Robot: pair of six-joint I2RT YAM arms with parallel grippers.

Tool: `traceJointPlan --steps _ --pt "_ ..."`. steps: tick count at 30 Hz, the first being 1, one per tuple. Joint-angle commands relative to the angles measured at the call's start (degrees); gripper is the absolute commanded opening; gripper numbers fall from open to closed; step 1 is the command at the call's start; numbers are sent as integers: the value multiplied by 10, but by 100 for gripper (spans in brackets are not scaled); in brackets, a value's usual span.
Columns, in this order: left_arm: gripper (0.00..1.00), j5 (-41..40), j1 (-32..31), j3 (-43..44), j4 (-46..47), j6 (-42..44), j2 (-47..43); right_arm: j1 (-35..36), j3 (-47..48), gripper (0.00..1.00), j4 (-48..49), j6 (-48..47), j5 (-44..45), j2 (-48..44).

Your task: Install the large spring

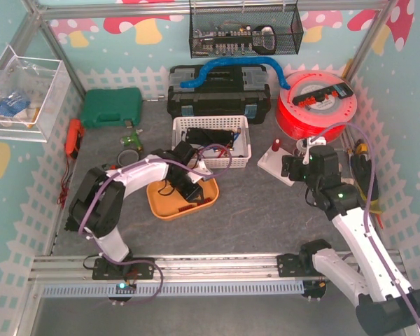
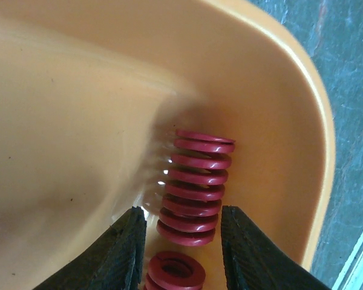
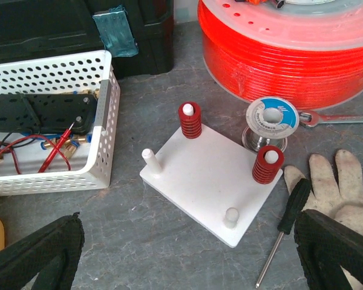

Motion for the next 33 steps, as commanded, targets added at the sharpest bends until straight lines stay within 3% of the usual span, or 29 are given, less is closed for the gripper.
traceJointPlan --steps 1,19,33 --pt "40 -5 -2 -10 12 23 8 3 11 94 -25 -4 13 -22" --pt "40 -142 -1 -35 107 33 -16 3 23 93 -80 60 36 -87" --pt "42 1 -6 -59 104 30 -47 3 25 92 -82 76 23 -87"
